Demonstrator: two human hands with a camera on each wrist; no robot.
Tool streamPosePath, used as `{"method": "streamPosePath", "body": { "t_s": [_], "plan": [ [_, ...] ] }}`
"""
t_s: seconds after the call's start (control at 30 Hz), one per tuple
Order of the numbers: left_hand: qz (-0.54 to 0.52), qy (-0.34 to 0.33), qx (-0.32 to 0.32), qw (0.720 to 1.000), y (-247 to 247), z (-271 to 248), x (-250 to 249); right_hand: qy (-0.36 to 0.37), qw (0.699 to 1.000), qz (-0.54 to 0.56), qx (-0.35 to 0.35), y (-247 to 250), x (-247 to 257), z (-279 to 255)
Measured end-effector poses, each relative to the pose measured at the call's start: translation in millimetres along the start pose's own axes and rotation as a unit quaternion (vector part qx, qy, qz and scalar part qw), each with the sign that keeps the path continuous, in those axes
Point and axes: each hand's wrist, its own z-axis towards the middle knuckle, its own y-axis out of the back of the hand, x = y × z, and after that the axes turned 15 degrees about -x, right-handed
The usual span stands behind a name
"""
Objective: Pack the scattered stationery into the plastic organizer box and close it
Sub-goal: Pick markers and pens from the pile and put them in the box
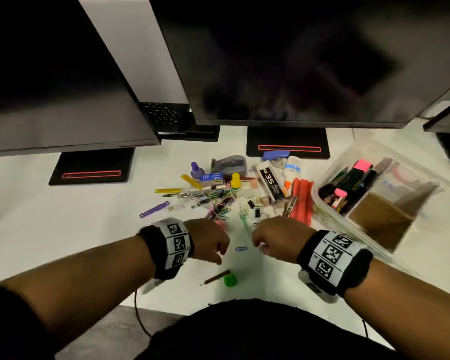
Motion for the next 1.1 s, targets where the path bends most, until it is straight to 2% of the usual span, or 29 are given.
{"method": "streamPosePath", "body": {
  "t_s": [0.1,0.17,0.37,0.47,0.6,0.8,0.87,0.97,1.03,1.1],
  "plan": [
    [0.022,-0.034,0.027,0.999,-27,-9,6,0.026,0.997,0.016,0.068,-24,15,13],
    [0.034,-0.034,0.028,0.998,-40,-11,8,0.011,0.994,0.032,0.101,-37,21,17],
    [0.026,-0.045,-0.005,0.999,-50,-10,9,-0.004,0.994,0.027,0.106,-59,33,27],
    [0.019,-0.062,-0.036,0.997,-50,-8,11,0.006,0.995,0.053,0.082,-66,39,31],
    [0.026,-0.047,-0.027,0.998,-52,-10,18,0.009,0.997,0.078,0.022,-67,36,34],
    [0.015,-0.022,-0.059,0.998,-47,-9,29,0.000,0.997,0.083,-0.003,-67,39,40],
    [0.020,-0.004,-0.075,0.997,-45,-12,33,-0.022,0.992,0.106,-0.058,-67,33,45],
    [-0.038,0.019,-0.102,0.994,-45,-16,45,-0.048,0.982,0.118,-0.136,-63,27,55],
    [-0.075,0.040,-0.114,0.990,-40,-18,54,-0.031,0.983,0.109,-0.145,-61,29,62],
    [-0.105,0.059,-0.119,0.986,-34,-17,65,0.016,0.987,0.101,-0.121,-61,38,70]
  ]
}}
